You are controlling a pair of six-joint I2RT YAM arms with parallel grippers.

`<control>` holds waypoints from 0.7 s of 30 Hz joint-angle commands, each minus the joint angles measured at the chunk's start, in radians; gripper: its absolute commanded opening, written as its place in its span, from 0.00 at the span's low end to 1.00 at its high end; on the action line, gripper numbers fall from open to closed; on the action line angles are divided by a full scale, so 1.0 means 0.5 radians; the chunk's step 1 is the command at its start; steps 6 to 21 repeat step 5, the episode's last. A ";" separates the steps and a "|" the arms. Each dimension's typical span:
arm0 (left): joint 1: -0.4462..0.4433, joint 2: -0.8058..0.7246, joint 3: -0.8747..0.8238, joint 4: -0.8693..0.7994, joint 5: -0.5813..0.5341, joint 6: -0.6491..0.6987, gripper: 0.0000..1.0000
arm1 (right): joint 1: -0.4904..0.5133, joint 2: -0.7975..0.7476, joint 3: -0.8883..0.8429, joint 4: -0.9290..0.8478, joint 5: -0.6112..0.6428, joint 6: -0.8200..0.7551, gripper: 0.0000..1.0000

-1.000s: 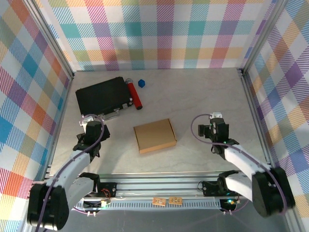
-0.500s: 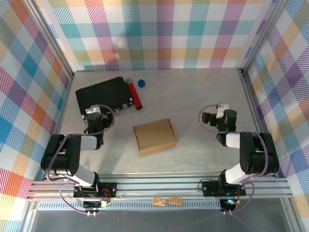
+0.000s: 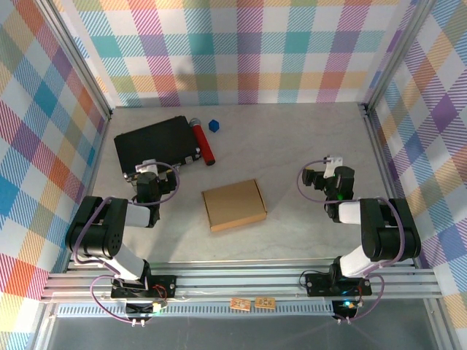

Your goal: Fold the paper box

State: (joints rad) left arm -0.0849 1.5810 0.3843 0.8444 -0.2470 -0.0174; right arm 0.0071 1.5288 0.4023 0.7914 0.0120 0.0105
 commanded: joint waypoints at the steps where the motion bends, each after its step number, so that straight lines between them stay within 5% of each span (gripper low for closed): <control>1: -0.008 -0.005 0.028 0.083 -0.010 0.030 1.00 | 0.012 0.011 0.030 0.049 0.007 0.009 0.99; 21: -0.009 -0.005 0.027 0.084 -0.010 0.033 1.00 | 0.011 0.007 0.016 0.067 0.007 0.010 0.99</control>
